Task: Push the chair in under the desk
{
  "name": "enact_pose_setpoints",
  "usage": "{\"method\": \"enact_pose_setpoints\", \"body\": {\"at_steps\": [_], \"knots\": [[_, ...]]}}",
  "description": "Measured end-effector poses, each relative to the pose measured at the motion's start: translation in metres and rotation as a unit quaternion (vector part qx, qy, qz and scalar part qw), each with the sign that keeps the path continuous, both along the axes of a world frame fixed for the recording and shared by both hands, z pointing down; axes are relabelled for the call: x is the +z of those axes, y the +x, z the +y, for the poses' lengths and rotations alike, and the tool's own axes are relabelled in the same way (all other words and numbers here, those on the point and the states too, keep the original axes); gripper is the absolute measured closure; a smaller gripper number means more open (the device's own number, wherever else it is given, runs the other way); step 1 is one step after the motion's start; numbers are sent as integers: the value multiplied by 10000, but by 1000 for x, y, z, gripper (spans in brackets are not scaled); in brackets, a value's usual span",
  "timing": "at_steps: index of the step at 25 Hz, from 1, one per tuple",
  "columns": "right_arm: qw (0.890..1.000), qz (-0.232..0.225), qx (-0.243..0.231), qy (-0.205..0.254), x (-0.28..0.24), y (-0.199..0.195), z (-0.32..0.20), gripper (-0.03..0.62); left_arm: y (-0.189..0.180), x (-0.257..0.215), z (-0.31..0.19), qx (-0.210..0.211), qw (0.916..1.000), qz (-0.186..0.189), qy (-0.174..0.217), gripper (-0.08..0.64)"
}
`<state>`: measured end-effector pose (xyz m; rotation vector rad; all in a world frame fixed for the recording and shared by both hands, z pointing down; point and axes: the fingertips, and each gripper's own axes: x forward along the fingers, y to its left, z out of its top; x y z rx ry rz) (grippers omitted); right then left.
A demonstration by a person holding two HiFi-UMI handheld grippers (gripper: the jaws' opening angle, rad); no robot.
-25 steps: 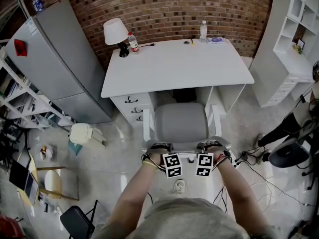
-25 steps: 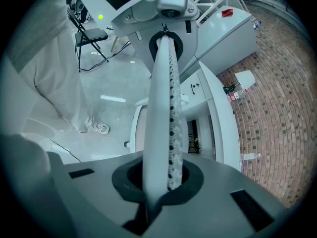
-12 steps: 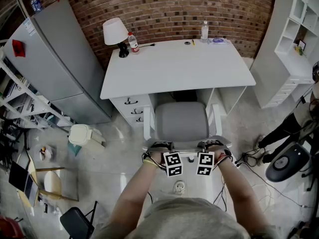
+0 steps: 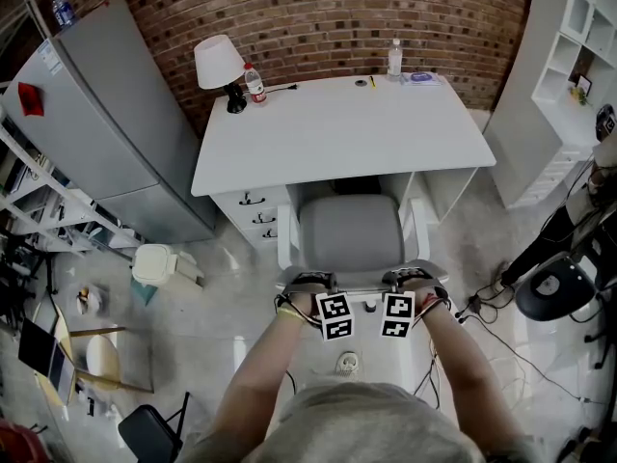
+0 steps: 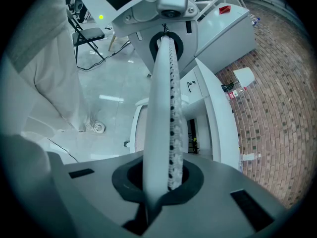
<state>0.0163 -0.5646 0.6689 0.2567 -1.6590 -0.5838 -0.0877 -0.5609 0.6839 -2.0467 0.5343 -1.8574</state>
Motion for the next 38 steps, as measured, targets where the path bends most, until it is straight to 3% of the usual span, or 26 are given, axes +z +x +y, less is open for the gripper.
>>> {"method": "enact_pose_setpoints", "body": {"at_steps": [38], "knots": [[9997,-18,-248,66,-1,19,-44,580,20,0,-36,-230,9997,8,-42,546]]}}
